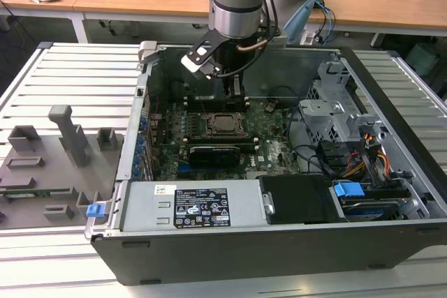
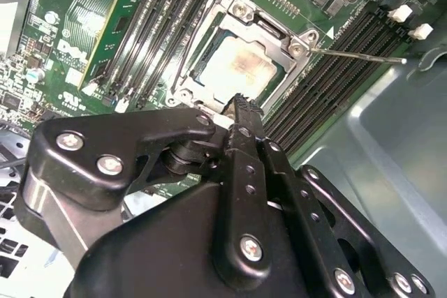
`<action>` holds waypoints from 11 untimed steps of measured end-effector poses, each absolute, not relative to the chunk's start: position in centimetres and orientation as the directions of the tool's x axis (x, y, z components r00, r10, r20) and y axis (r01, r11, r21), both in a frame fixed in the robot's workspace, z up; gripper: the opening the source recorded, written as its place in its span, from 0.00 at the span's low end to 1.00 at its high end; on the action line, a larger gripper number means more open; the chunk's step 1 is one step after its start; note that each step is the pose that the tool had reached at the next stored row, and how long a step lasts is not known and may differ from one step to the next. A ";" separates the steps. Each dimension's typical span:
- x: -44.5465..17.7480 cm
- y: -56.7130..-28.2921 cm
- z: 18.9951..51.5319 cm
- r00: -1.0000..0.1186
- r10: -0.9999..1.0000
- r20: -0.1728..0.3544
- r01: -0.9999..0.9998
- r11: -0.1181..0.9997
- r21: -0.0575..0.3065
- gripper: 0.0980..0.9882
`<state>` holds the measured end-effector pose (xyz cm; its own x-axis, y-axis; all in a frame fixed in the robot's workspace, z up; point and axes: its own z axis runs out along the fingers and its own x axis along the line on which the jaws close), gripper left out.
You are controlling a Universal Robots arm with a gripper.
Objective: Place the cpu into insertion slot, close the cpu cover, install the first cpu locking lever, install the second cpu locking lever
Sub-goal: 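Install the first cpu locking lever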
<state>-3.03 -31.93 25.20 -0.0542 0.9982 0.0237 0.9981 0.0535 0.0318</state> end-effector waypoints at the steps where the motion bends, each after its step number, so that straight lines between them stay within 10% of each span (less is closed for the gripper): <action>1: -3.0 -31.9 25.3 -0.054 0.998 0.024 0.998 0.053 0.032 0.01; 11: -3.0 -31.9 26.6 -0.054 0.998 0.023 0.998 0.053 0.032 0.01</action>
